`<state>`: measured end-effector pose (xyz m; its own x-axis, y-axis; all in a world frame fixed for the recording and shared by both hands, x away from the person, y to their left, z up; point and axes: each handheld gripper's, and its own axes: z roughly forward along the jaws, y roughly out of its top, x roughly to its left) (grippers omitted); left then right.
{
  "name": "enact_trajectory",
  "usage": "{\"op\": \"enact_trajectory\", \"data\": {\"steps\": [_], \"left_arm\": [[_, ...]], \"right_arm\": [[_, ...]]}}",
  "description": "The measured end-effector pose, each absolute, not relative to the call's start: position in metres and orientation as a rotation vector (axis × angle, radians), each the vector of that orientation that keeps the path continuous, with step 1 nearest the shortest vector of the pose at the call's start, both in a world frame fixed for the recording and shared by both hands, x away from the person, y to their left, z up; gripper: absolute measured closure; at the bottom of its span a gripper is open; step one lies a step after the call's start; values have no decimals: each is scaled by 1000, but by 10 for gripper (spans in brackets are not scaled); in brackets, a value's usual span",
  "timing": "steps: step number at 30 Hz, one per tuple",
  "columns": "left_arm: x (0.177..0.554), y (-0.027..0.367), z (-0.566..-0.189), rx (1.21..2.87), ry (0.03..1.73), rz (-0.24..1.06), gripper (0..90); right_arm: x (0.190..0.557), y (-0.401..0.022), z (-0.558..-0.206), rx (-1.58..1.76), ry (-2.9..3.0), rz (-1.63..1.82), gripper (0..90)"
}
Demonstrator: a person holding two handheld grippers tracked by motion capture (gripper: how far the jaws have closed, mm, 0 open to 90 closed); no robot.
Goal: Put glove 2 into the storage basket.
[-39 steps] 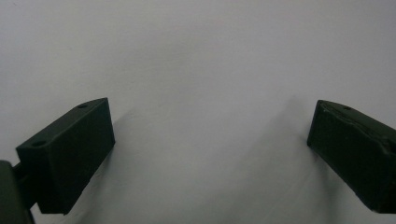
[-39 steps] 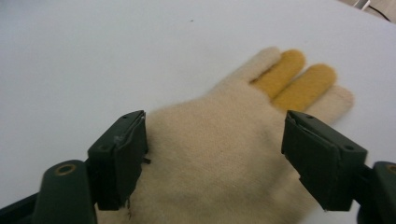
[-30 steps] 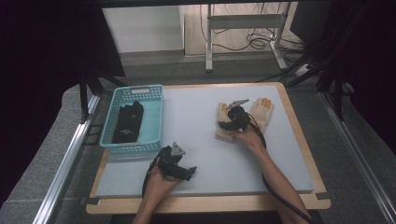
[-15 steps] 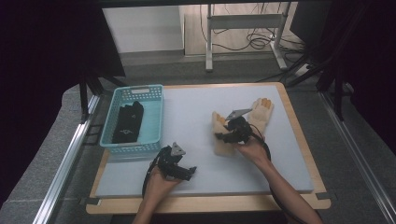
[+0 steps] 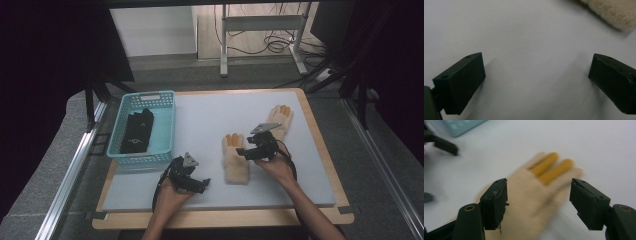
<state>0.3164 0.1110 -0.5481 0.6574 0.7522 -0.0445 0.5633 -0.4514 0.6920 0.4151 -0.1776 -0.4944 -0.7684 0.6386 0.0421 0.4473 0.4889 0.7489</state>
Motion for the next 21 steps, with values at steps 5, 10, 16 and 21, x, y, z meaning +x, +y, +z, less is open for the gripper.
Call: {"op": "enact_trajectory", "data": {"steps": [5, 10, 16, 21], "left_arm": [[316, 111, -548, 2180, 1014, 351, 8], [316, 111, -548, 2181, 1013, 352, 8], [316, 111, -548, 2180, 1014, 352, 8], [317, 111, -548, 2184, 1011, 351, 8]], "right_arm": [[435, -206, -497, 1017, 2442, 1107, 367], [448, -228, -497, 1077, 2395, 1081, 423], [468, -268, -489, 1181, 2305, 1027, 583], [478, -289, -485, 1257, 2245, 998, 697]]}}
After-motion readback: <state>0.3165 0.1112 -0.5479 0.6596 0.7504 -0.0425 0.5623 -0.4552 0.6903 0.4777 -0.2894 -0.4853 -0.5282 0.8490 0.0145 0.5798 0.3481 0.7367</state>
